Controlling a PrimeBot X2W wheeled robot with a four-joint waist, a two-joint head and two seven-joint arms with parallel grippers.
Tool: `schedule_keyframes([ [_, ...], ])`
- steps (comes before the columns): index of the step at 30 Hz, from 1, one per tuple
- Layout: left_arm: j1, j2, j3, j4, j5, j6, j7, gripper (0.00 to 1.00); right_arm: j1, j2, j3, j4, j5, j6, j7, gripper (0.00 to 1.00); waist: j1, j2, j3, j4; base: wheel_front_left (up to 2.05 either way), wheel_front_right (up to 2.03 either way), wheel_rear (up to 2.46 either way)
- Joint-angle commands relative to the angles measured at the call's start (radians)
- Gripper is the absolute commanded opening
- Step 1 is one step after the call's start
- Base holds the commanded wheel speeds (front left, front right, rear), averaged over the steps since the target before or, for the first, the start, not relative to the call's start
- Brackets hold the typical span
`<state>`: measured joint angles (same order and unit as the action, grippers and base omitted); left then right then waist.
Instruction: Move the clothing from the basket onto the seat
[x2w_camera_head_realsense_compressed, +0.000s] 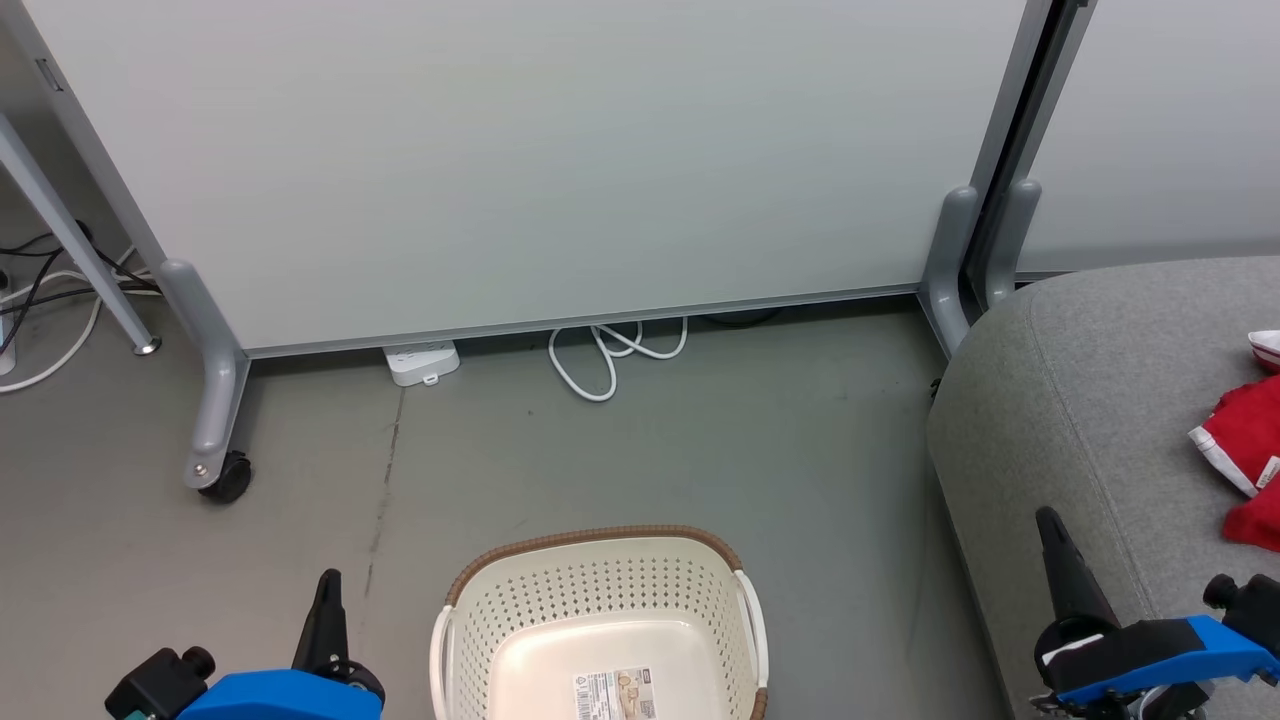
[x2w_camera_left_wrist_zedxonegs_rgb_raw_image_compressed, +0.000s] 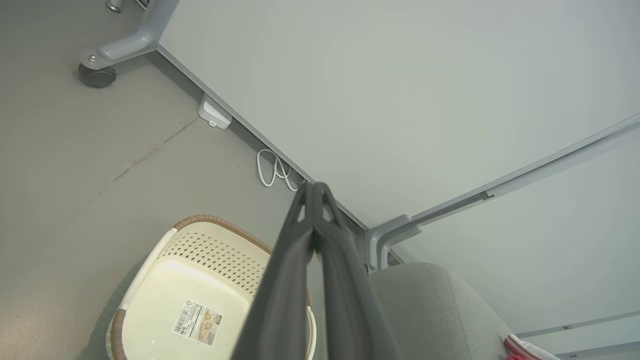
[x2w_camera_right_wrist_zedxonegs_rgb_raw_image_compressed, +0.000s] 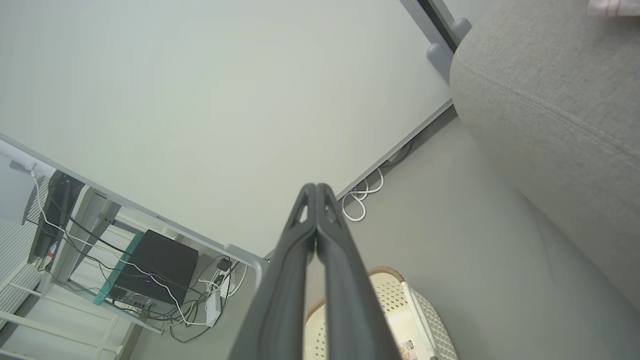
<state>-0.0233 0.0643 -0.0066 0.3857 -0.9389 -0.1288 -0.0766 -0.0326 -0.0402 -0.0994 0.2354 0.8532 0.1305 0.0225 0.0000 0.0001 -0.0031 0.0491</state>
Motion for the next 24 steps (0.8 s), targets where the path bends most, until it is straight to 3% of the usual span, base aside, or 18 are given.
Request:
schedule_keyframes([
  [1,-0.027,0.002,0.011,-0.018,-0.025,-0.001,0.006,0.00,-0.024,-0.007,-0.002,-0.010,0.029,0.000,0.003,0.00,0.0000,-0.0001,0.000,-0.001,0.00,0.00,0.00],
  [24,-0.052,-0.003,0.051,-0.062,-0.250,-0.002,0.072,0.00,-0.047,-0.009,-0.007,-0.003,0.283,0.000,0.035,0.00,0.0000,-0.0001,0.002,-0.014,0.00,0.00,0.00],
])
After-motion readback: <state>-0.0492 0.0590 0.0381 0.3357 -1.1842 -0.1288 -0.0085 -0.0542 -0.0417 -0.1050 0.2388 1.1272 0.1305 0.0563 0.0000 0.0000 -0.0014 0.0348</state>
